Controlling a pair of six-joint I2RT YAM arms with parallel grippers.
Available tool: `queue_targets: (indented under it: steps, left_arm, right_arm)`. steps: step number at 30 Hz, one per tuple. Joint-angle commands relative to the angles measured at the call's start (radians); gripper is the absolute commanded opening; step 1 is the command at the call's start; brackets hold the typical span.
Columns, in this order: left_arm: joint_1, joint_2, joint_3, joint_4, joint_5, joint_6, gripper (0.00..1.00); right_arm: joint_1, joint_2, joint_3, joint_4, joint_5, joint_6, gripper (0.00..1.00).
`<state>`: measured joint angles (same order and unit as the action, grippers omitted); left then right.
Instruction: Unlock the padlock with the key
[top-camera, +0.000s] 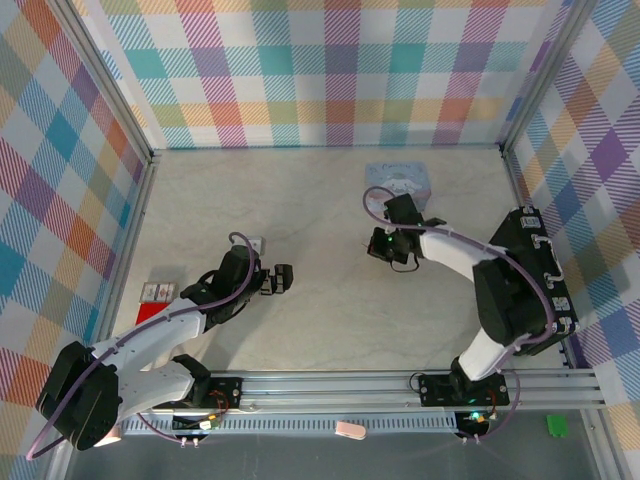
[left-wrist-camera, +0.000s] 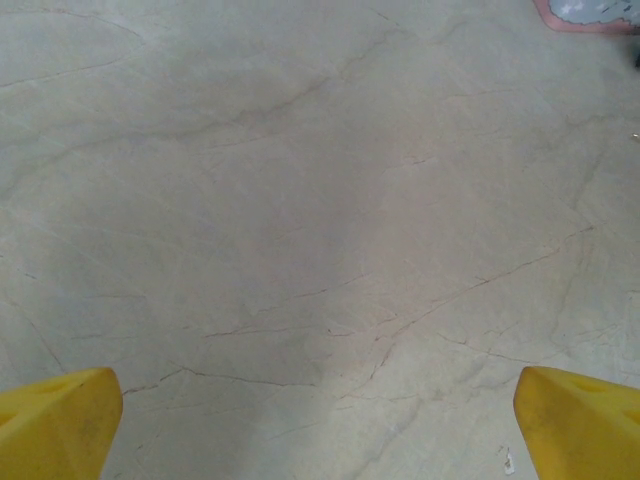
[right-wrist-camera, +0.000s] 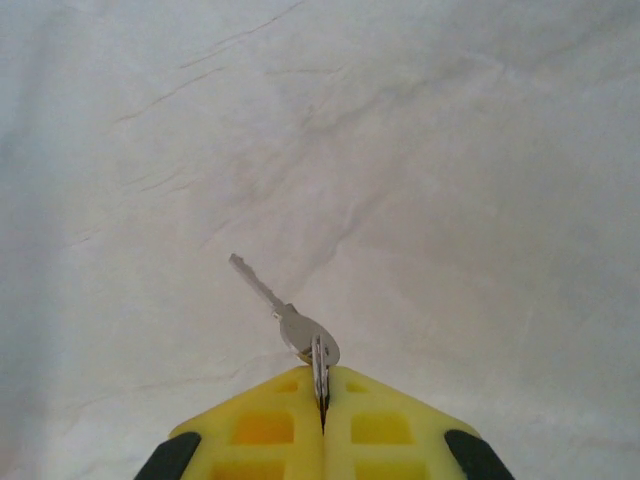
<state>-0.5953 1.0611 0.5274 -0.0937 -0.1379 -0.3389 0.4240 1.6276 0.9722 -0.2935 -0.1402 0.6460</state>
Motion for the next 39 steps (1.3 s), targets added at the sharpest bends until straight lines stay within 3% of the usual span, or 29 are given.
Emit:
queue_targets:
  steps: [1, 6, 10, 15, 20, 24, 34, 39]
  left_arm:
    - [-0.013, 0.005, 0.004, 0.053, 0.037, 0.016, 1.00]
    - [-0.014, -0.033, -0.027, 0.134, 0.155, -0.058, 1.00]
    - [-0.015, -0.065, -0.017, 0.175, 0.202, -0.225, 0.98]
    - [-0.017, -0.009, 0.084, 0.050, 0.177, -0.490, 0.95]
    - [-0.026, 0.125, 0.095, 0.113, 0.327, -0.758, 0.91]
    - [-0.049, 0.185, 0.075, 0.205, 0.380, -0.929, 0.90]
    - [-0.092, 0.175, 0.027, 0.375, 0.349, -1.193, 0.80]
    - [-0.132, 0.187, 0.022, 0.436, 0.331, -1.255, 0.75]
  right_arm:
    - [-0.001, -0.096, -0.095, 0.163, -0.116, 0.134, 0.00]
    - [0.026, -0.233, -0.227, 0.375, -0.227, 0.202, 0.00]
    - [0.075, -0.351, -0.284, 0.429, -0.187, 0.165, 0.00]
    - [0.114, -0.422, -0.360, 0.550, -0.187, 0.141, 0.00]
    - [0.183, -0.455, -0.426, 0.692, -0.146, 0.105, 0.00]
    - [0.257, -0.454, -0.451, 0.722, -0.055, 0.033, 0.00]
    - [0.351, -0.300, -0.521, 1.023, -0.046, 0.031, 0.00]
    - [0.386, -0.252, -0.499, 1.085, -0.050, 0.011, 0.00]
